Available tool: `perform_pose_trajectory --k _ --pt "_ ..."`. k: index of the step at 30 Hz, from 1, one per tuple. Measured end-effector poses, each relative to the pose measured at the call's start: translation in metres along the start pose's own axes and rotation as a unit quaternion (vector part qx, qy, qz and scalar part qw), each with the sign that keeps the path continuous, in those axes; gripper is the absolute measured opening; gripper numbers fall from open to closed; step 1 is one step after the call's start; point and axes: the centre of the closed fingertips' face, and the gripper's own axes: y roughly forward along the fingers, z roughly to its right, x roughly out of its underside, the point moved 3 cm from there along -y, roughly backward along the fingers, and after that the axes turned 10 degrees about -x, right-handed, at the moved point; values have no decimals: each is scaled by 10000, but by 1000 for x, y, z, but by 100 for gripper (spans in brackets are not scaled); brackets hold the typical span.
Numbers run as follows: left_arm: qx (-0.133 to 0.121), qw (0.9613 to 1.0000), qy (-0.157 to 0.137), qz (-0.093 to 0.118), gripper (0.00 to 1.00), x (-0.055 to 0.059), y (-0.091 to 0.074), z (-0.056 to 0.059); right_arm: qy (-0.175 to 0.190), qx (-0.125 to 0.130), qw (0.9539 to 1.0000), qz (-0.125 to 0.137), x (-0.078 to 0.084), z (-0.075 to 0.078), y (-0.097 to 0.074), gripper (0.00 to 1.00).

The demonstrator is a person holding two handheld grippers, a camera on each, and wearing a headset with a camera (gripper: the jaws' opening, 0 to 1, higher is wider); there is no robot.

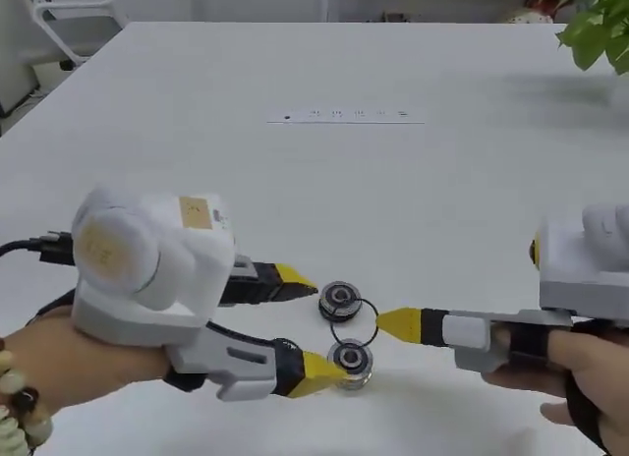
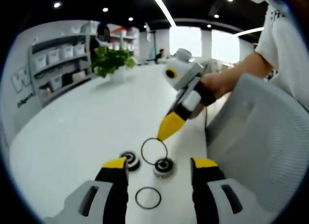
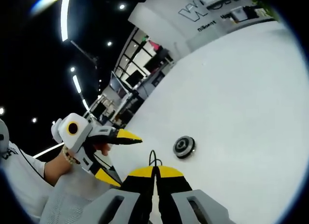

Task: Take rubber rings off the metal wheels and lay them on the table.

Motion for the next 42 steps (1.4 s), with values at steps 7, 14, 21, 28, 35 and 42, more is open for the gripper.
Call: perform_pose_trajectory --k 7,14,21,28,35,42 --pt "-105 9999 18 -36 60 3 -15 -12 -116 -66 9999 25 -14 -10 1 0" --pt "-346 9992 -191 -19 65 4 -28 -26 -350 -112 9993 -64 -28 -19 12 0" --pt "-525 9982 -277 42 68 4 -39 -35 -704 -183 9970 -263 -41 -30 31 0" --pt "-748 9962 -436 9 68 14 -56 -43 -870 -215 9951 -421 -49 -37 50 0" --pt "-749 9962 -425 -146 71 23 -60 -41 -961 -211 9928 -678 -50 -44 73 0" --pt "-691 9964 -422 -265 77 30 -63 -38 -1032 -226 9896 -977 -41 -50 94 0"
